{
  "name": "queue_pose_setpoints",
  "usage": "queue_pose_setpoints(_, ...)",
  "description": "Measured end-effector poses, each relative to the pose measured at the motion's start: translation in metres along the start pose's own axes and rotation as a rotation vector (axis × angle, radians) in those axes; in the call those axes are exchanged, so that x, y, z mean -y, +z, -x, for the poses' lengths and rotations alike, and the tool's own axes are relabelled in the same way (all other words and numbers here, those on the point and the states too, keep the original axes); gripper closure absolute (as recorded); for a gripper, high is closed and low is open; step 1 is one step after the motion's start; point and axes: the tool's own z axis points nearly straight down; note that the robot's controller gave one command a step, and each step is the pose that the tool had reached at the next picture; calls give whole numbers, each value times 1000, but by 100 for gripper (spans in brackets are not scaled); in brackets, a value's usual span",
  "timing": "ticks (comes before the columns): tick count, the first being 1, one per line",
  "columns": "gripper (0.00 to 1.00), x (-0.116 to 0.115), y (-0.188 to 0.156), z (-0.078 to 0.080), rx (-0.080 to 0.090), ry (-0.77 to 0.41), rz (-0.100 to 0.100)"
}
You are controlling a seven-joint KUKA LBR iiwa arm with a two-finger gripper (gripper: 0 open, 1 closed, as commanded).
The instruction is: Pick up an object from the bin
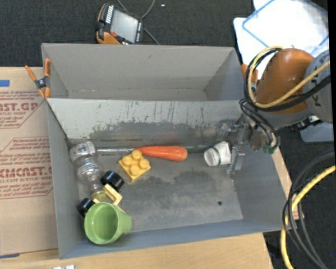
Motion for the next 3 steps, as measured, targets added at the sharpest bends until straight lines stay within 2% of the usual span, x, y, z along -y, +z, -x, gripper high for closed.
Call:
queue_pose_setpoints(1, 0, -10, 58, -8, -2, 41, 3)
queue_pose_setpoints(2, 100, -22, 66, -6, 13, 37, 1)
queue_pose_setpoints(3, 100, -22, 66, -6, 13, 37, 0)
